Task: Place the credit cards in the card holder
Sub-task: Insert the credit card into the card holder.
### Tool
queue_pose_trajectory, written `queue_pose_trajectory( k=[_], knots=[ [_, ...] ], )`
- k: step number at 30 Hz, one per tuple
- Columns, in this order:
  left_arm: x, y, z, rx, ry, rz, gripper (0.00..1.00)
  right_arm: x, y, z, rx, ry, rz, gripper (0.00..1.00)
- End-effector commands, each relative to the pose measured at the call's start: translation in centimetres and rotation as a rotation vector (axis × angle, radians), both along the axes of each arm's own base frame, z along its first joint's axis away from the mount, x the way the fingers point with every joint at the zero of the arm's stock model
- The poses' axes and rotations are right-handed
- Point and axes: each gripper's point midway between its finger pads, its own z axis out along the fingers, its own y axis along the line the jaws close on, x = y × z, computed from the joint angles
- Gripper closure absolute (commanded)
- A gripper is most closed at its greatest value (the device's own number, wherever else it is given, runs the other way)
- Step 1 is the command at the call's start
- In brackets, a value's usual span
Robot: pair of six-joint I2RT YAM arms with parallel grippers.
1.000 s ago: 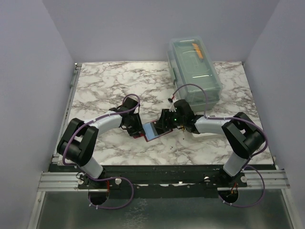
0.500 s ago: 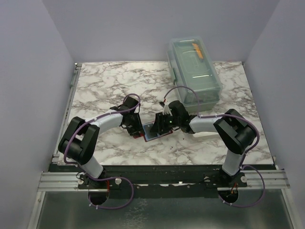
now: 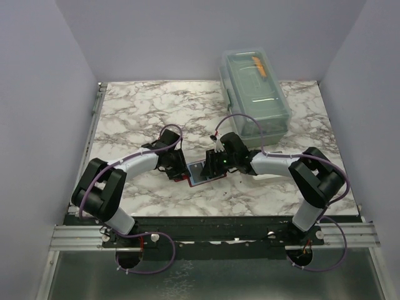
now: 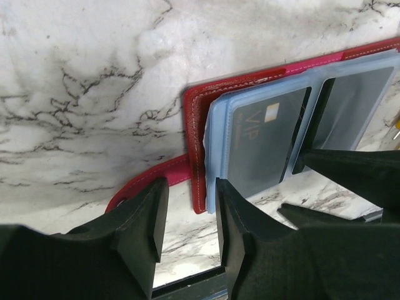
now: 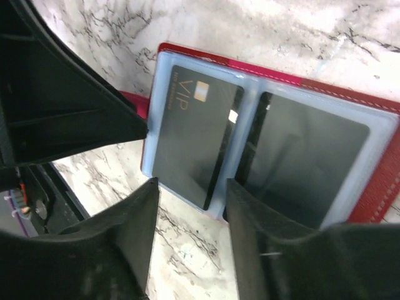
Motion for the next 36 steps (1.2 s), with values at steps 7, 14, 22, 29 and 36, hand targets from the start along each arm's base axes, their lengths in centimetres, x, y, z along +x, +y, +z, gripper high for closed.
queue_pose_trajectory(
  k=[7, 14, 22, 29, 36],
  knots=[
    [0.5, -1.6, 3.6, -0.144, -0.053, 0.05, 0.56, 1.0, 0.2, -1.0, -0.061, -0.016, -0.003, 0.89],
    [1.0, -2.7, 4.4, -0.211, -0.057, 0.057, 0.53, 1.6, -0.4, -2.1, -0.104, -0.025, -0.038, 0.95],
    [1.2, -3.6, 3.3, -0.257, -0.036, 0.072, 0.55, 1.4, -1.7, -5.0, -0.176, 0.01, -0.084, 0.99],
    [1.2, -2.9, 2.9, -0.229, -0.053, 0.096, 0.47, 1.2, -2.2, -5.6, -0.193, 0.018, -0.102, 1.0],
    [1.0, -2.8, 2.0, -0.215, -0.031, 0.098, 0.47, 1.2, -2.2, -5.6, -0.191, 0.017, -0.102, 1.0]
  ],
)
